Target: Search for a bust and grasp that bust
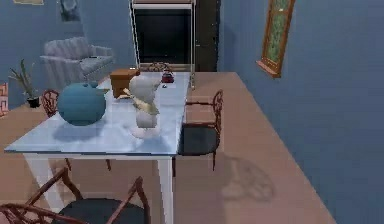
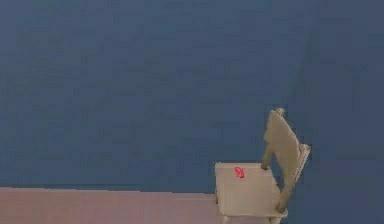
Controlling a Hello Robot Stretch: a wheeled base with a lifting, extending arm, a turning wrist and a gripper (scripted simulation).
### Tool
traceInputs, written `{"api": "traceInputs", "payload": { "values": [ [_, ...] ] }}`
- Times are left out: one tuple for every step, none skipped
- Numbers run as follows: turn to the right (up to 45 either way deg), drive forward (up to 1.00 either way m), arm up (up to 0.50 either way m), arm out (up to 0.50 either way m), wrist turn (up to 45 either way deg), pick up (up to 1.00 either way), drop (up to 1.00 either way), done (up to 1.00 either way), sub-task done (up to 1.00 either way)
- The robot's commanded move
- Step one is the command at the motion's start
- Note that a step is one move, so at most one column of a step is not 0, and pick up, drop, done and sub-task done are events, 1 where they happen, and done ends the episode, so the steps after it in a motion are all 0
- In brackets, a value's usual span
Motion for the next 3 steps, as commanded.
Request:
{"api": "traceInputs", "payload": {
  "values": [
    [0.0, 0.3, 0.0, 0.0, 0.0, 0.0, 0.0, 0.0, 0.0],
    [-45.0, 0.0, 0.0, 0.0, 0.0, 0.0, 0.0, 0.0, 0.0],
    [-45.0, 0.0, 0.0, 0.0, 0.0, 0.0, 0.0, 0.0, 0.0]
  ]
}}
